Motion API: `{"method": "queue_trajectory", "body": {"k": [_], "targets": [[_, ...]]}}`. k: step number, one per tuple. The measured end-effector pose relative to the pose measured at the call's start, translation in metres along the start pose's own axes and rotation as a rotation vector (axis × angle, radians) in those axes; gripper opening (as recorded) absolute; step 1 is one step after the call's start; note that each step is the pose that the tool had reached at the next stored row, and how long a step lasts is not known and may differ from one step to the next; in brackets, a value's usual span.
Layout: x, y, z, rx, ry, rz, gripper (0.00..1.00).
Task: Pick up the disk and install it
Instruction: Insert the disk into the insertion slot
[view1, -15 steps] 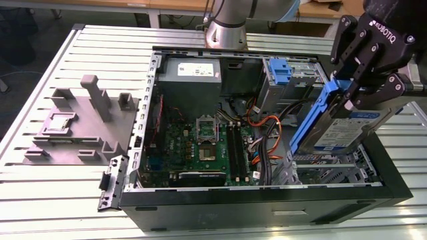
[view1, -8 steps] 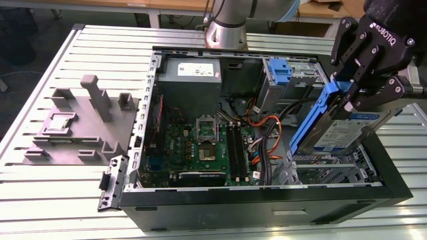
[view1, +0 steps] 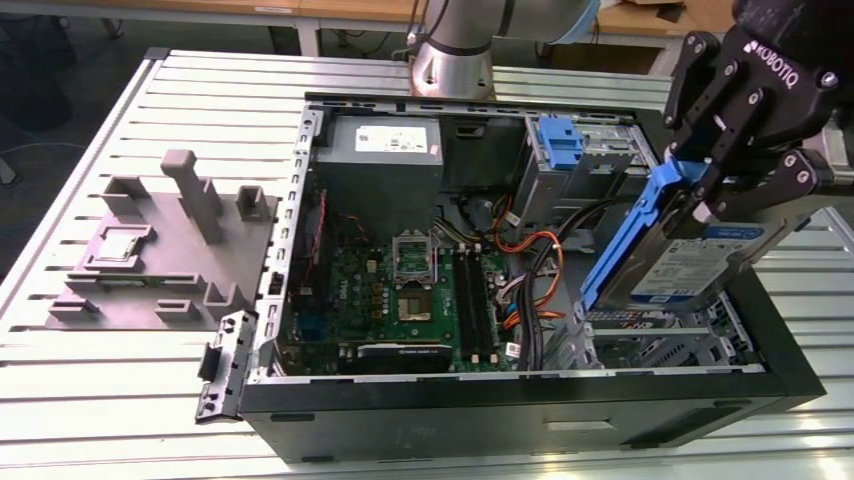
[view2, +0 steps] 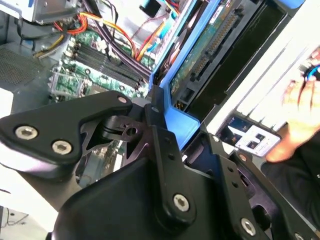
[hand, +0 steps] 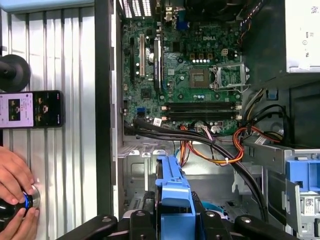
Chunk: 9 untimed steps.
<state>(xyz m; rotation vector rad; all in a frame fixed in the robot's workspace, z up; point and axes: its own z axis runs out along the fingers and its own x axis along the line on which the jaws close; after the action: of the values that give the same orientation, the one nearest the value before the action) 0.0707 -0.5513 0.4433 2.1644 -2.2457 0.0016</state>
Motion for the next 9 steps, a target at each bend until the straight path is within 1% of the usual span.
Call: {"method": "queue_trajectory", "body": {"k": [2, 6, 9], "targets": [[0.0000, -0.0001, -0.0015, 0.0000, 0.0004, 0.000, 0.36], [0.0007, -0.0003, -0.0017, 0.0002, 0.0064, 0.000, 0.36], [0.0022, -0.0008, -0.0009, 0.0004, 0.0080, 0.000, 0.36]]}}
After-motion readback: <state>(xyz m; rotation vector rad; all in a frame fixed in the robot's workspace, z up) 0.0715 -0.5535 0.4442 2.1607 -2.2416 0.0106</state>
